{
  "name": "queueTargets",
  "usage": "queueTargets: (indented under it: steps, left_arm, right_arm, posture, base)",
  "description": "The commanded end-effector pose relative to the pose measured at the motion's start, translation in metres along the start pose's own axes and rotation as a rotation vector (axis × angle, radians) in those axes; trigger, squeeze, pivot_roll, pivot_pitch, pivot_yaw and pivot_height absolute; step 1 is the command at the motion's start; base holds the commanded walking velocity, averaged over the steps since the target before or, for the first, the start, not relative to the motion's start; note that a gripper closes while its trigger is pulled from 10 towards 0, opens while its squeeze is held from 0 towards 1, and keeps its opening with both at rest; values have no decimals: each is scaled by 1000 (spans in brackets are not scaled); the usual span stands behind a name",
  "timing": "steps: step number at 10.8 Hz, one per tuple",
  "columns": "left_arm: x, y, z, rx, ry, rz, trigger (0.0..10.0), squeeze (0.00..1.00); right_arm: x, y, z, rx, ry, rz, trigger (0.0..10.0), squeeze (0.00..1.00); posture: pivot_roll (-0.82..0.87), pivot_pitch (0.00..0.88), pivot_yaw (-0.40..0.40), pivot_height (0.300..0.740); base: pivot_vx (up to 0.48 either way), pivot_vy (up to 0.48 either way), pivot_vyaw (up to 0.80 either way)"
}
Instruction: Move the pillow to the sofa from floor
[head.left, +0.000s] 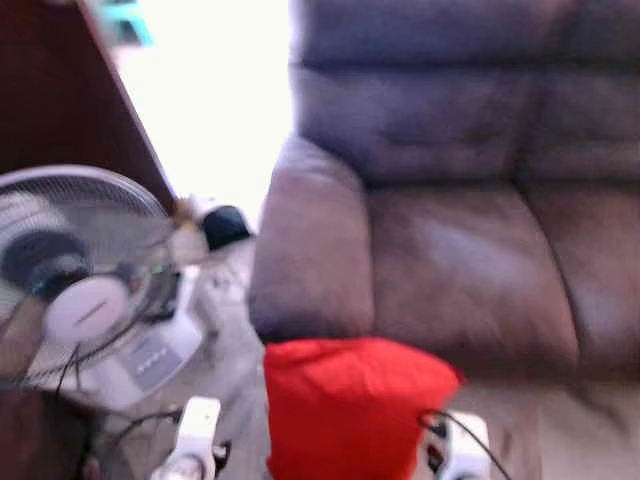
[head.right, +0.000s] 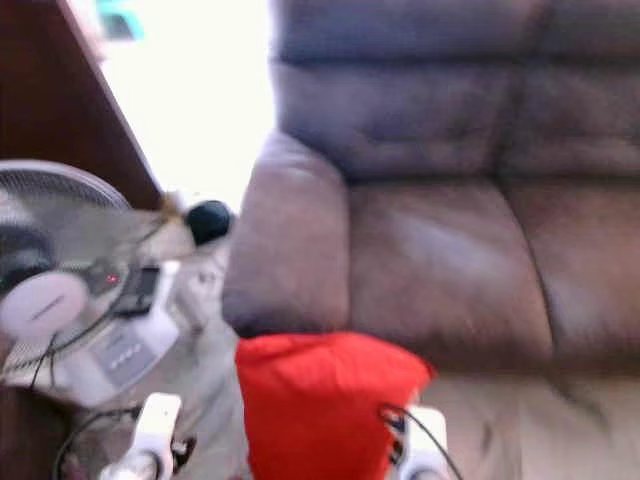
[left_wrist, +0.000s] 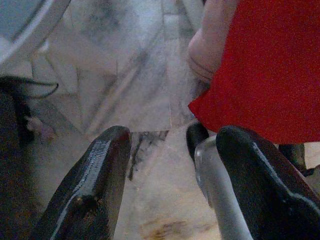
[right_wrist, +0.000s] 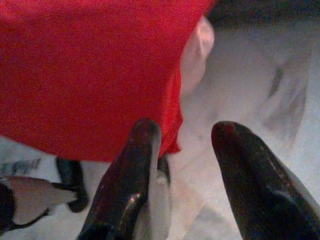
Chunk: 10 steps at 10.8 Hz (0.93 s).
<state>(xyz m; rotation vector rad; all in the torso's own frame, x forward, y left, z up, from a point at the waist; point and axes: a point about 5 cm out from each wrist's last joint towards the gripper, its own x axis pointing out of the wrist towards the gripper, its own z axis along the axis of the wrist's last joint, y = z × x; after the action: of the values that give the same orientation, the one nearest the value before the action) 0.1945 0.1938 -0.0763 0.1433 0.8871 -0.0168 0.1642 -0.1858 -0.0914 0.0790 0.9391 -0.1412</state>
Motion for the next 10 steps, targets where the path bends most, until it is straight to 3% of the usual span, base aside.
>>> queueTargets:
  steps: [1,10]
  left_arm:
    - [-4,6,-17,-12,58,13,10000,0]
    - [-4,6,-15,-15,38,26,10000,0]
  right_arm:
    - [0,8,-2,5,5,17,10000,0]
    - [1,3,4,17,-19,2,10000,0]
  posture:
    - [33,97,14,740]
    - [34,100,11,740]
  base:
    - [0,0,0]
    - [0,0,0]
